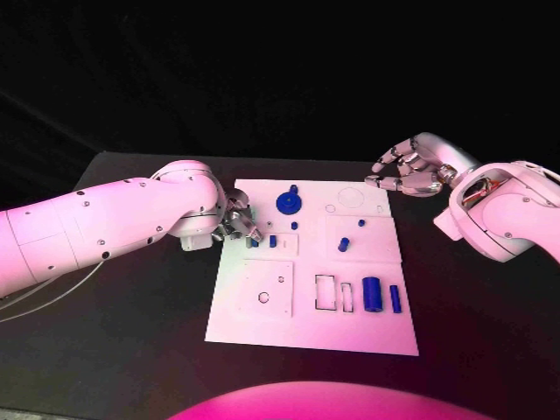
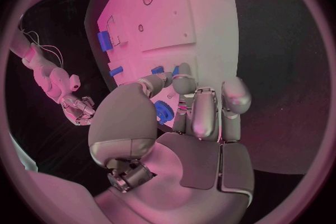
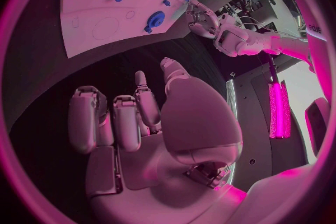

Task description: Assemble the parts on the task board

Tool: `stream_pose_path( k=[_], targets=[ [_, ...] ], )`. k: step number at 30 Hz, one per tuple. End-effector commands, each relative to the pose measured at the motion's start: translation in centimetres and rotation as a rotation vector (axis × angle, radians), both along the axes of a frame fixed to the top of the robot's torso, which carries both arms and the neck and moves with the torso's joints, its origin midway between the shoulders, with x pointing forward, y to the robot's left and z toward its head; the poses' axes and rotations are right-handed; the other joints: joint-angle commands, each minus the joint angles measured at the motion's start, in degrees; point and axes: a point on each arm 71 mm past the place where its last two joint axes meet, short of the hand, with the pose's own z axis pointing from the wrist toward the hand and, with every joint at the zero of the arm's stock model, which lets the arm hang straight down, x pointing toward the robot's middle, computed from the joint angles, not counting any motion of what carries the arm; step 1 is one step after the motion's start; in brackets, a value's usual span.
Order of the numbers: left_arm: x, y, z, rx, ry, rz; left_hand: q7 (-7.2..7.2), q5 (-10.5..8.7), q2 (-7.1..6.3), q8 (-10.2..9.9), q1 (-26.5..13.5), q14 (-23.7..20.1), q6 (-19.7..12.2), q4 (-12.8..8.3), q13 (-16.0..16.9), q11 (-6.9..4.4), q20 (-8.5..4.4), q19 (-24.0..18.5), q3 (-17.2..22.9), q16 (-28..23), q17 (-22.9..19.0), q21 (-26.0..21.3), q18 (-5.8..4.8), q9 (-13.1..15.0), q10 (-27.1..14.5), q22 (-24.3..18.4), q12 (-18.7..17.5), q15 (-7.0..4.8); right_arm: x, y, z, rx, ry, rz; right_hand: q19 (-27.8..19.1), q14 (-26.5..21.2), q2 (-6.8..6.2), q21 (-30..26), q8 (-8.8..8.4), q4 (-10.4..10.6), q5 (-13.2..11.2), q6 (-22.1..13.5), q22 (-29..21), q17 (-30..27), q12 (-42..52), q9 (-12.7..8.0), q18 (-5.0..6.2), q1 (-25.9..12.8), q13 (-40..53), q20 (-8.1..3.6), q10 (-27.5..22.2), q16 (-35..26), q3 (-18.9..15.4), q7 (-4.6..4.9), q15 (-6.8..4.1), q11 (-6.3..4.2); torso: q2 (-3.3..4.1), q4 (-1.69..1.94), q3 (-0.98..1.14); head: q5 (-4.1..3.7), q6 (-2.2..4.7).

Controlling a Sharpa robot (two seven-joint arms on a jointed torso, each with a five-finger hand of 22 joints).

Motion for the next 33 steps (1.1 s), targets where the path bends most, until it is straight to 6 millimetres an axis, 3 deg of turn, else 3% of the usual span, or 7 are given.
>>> stream_pose_path(
  k=[1, 10, 18, 22, 27, 31, 33],
  targets=[
    [-0.2, -0.1, -0.4, 0.031, 0.017, -0.031, -0.80, -0.04, -0.14, -0.4, -0.9, 2.1, 0.9, 0.0, 0.2, -0.07, 0.00, 0.6, -1.0, 0.2, 0.0, -0.1, -0.48, -0.4, 0.0, 0.1, 0.2, -0.48, -0.1, 0.0, 0.0, -0.004, 0.000, 0.007, -0.4, 3.7, 0.35, -0.2, 0.38, 0.4, 0.4, -0.3, 5.8, 5.4, -0.2, 0.1, 0.74, 0.2, 0.0, 0.14, 0.0, -0.3, 0.0, -0.06, -0.41, -0.31, 0.00, 0.03, -0.03, 0.03, -0.04],
    [-0.2, 0.2, -0.4, 0.032, 0.006, -0.026, -0.91, -0.04, -0.07, -0.7, -2.1, 2.1, 1.7, 3.7, 1.1, -0.14, -0.11, 0.8, -6.6, 0.2, 0.1, -0.2, -0.52, -1.5, 0.0, 0.1, 0.5, -0.55, -0.1, 0.0, 0.0, -0.003, -0.002, 0.006, -0.4, 3.7, 0.35, -0.2, 0.38, 0.4, 0.4, -0.3, 5.8, 5.4, -0.2, 0.1, 0.74, 0.2, 0.0, 0.14, 0.0, -0.3, 0.0, -0.06, -0.41, -0.31, 0.01, 0.02, -0.07, 0.04, 0.08],
    [-0.2, 0.4, 0.0, 0.000, -0.017, 0.002, -0.81, -0.41, -1.29, -1.0, -4.7, 2.1, 2.4, 8.5, 1.1, -0.02, -0.12, 0.9, -15.6, 0.2, 0.1, -0.4, -0.51, -2.5, -0.1, -0.1, 0.2, -0.49, 0.0, 0.0, 0.0, -0.003, -0.003, 0.005, -0.4, 3.7, 0.32, -0.2, 0.38, 0.4, 0.4, -0.3, 5.7, 5.4, -0.2, 0.1, 0.75, 0.2, 0.0, 0.14, 0.0, -0.3, 0.0, -0.05, -0.41, -0.31, 0.01, 0.02, -0.07, -0.08, 0.29],
    [-0.4, 0.8, 0.4, -0.017, -0.031, 0.019, -0.80, -0.24, -0.33, -1.2, -2.9, 2.1, 2.4, 10.2, 0.8, -0.05, -0.14, 0.9, -20.5, 0.2, 0.2, -0.5, -0.49, -3.1, -0.4, -0.2, -0.3, -0.56, 0.0, -0.1, 0.0, -0.003, -0.004, 0.005, -0.4, 3.7, 0.32, -0.2, 0.38, 0.4, 0.4, -0.3, 5.7, 5.4, -0.2, 0.1, 0.75, 0.2, 0.0, 0.14, 0.0, -0.3, 0.0, -0.05, -0.41, -0.31, -0.04, 0.02, -0.06, -0.10, 0.33],
    [-0.4, 1.2, 1.1, -0.035, -0.044, 0.030, -0.73, -0.14, 0.13, -1.3, -1.5, 2.1, 2.1, 11.3, 0.1, 0.05, -0.09, 0.8, -23.2, 0.2, 0.1, -0.7, -0.44, -3.4, -0.8, -0.5, -1.1, -0.51, 0.0, -0.1, 0.0, -0.003, -0.004, 0.003, -0.4, 3.7, 0.32, -0.2, 0.38, 0.4, 0.4, -0.3, 5.7, 5.4, -0.2, 0.1, 0.75, 0.2, 0.0, 0.14, 0.0, -0.3, 0.0, -0.05, -0.41, -0.31, -0.05, 0.04, -0.03, -0.08, 0.48],
    [-0.6, 1.0, 1.7, -0.102, -0.051, 0.060, -0.27, -0.06, 0.22, -1.5, -0.7, 2.0, 0.9, 11.9, -3.4, 0.41, 0.06, -0.5, -25.1, 0.0, 0.0, -1.7, -0.06, -3.6, -2.7, -2.4, -4.2, -0.26, 0.0, -0.1, 0.0, -0.002, -0.005, 0.002, -0.4, 3.7, 0.32, -0.2, 0.38, 0.4, 0.4, -0.3, 5.7, 5.4, -0.2, 0.1, 0.75, 0.2, 0.0, 0.14, 0.0, -0.3, 0.0, -0.05, -0.41, -0.31, -0.02, 0.00, -0.06, -0.16, 0.75],
    [-0.6, 0.9, 2.1, -0.155, -0.066, 0.082, 0.93, 0.04, 0.09, -2.3, 0.4, 1.3, -1.9, 12.0, -9.5, 1.48, 0.50, -5.1, -26.6, -1.6, -1.4, -5.1, 1.09, -4.1, -7.1, -8.8, -10.1, 0.61, 0.1, -0.2, -0.1, -0.002, -0.004, 0.002, -0.5, 3.7, 0.29, -0.4, 0.38, 0.5, 0.4, -0.4, 5.6, 5.3, -0.2, 0.1, 0.79, 0.1, -0.1, 0.13, 0.0, -0.4, -0.1, -0.05, -0.42, -0.30, 0.00, -0.01, -0.07, -0.24, 0.78]
  ],
)
